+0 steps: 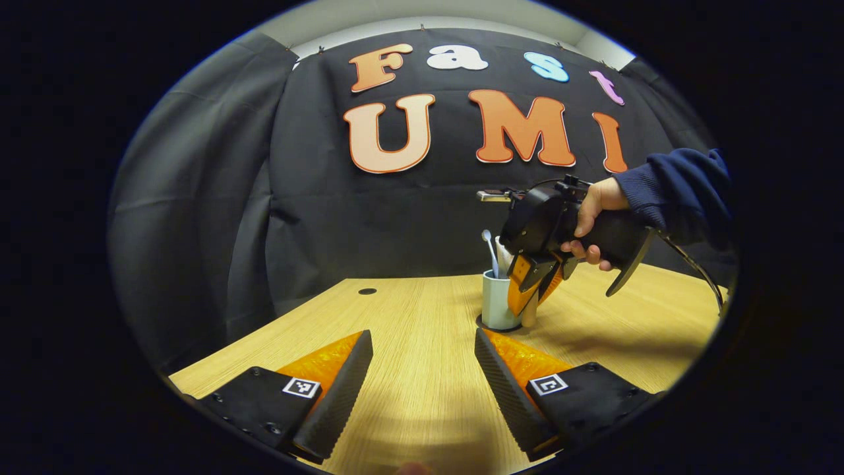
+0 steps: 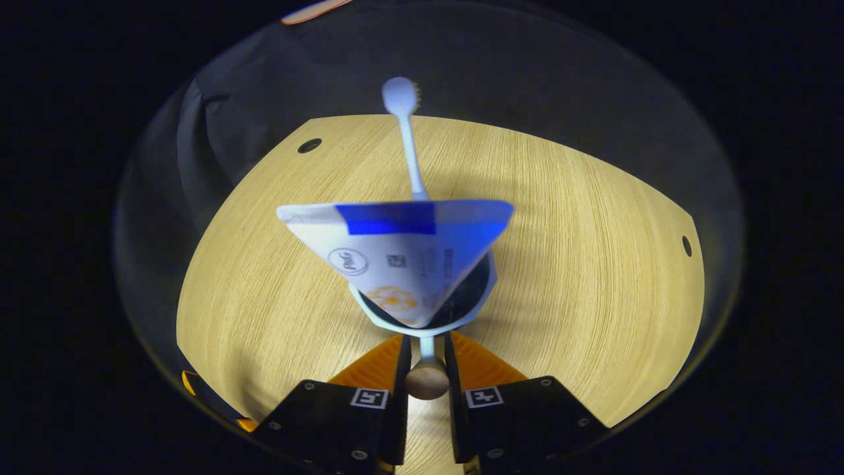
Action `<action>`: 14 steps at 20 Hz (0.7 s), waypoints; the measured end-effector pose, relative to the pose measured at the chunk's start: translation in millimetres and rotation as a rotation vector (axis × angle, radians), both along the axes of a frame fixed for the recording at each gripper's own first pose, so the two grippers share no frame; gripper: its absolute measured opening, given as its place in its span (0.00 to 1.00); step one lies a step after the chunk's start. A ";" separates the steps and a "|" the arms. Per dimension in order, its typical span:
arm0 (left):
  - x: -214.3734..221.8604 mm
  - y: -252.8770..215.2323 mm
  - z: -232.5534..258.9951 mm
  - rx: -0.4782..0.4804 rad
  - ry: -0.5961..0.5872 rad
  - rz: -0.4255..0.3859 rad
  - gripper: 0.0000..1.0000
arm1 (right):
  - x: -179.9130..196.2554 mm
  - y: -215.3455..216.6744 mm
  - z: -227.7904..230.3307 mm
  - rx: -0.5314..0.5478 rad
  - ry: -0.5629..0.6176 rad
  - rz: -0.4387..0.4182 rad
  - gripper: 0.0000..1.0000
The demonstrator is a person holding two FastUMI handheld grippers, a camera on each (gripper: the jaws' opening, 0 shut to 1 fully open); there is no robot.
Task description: Put the toothbrush and toothpaste on the desktop into the cup, then pick up the cup and place it on the coaster on the desktop.
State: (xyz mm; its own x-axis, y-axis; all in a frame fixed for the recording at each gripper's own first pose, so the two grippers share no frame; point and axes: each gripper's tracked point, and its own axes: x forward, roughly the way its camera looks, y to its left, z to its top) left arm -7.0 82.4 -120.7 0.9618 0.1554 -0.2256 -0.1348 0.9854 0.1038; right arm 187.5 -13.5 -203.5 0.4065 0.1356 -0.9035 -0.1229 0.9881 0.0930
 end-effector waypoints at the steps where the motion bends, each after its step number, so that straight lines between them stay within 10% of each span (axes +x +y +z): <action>1: -2.4 0.3 1.0 -0.002 0.008 0.004 0.99 | 1.4 -1.7 2.3 0.004 -0.011 0.002 0.29; 8: -2.2 -0.8 -0.2 -0.017 0.015 0.007 0.99 | -19.2 -3.4 30.3 0.071 -0.081 0.042 0.64; 14: 11.4 -24.9 8.5 -0.053 0.009 -0.012 0.99 | -46.9 -22.8 70.2 0.224 -0.167 0.038 0.71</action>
